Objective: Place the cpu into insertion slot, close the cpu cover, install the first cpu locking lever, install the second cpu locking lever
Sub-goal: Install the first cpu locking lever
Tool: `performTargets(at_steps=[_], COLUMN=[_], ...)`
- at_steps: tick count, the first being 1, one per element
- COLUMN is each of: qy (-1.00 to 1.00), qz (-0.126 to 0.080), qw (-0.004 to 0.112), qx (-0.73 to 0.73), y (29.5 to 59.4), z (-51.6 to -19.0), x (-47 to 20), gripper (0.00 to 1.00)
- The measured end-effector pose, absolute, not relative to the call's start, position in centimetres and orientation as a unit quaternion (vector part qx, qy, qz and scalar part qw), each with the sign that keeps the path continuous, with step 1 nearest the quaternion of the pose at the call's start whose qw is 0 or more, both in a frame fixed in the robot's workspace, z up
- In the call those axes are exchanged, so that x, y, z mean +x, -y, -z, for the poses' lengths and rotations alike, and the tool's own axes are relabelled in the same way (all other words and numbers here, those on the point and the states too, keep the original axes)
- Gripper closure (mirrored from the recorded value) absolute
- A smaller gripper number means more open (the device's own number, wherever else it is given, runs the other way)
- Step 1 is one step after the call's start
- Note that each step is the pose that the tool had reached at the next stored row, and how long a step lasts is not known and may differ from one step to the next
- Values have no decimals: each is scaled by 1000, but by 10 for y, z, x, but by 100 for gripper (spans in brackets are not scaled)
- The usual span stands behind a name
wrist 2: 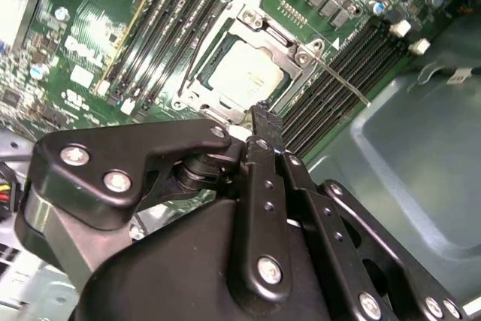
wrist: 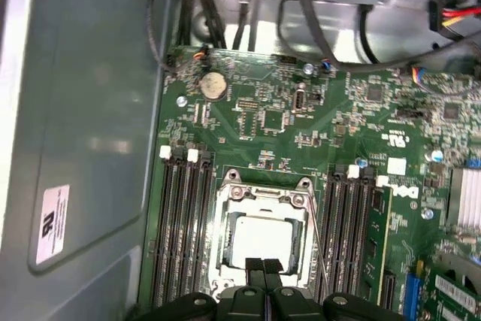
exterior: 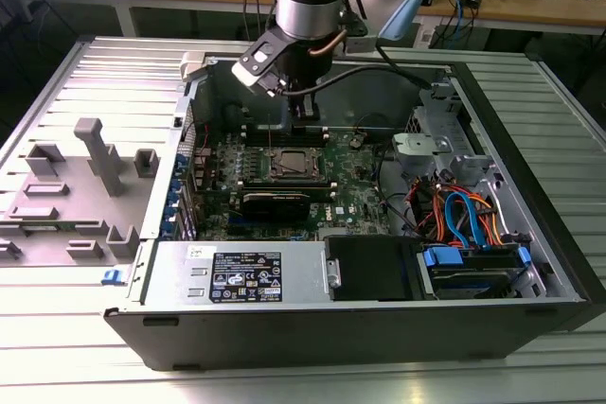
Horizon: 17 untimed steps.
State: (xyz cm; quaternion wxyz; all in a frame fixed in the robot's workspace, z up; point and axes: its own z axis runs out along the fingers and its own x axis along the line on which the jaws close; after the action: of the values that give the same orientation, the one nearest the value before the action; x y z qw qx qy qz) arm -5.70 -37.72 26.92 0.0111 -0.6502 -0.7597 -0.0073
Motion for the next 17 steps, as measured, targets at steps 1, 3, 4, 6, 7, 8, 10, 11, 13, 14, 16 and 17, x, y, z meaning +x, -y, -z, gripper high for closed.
performTargets(at_steps=[1, 3, 4, 6, 7, 8, 10, 11, 13, 14, 16, 17], qy=[765, 777, 788, 791, 791, 791, 791, 791, 792, 792, 798, 802], qz=[7, 7, 7, 7, 7, 7, 7, 7, 7, 7, 7, 7], qw=[11, 11, 11, 11, 11, 11, 11, 11, 11, 11, 12, 12], qx=[-643, -629, -616, -612, -612, -612, -612, -612, -611, -610, -603, -597], y=[377, 377, 377, 377, 377, 377, 377, 377, 377, 377, 377, 377], z=[-269, -269, -269, -269, -269, -269, -269, -269, -269, -269, -269, -269], x=[-57, -57, -57, -57, -57, -57, -57, -57, -57, -57, -57, -57], gripper=[89, 89, 89, 89, 89, 89, 89, 89, 89, 89, 89, 89])
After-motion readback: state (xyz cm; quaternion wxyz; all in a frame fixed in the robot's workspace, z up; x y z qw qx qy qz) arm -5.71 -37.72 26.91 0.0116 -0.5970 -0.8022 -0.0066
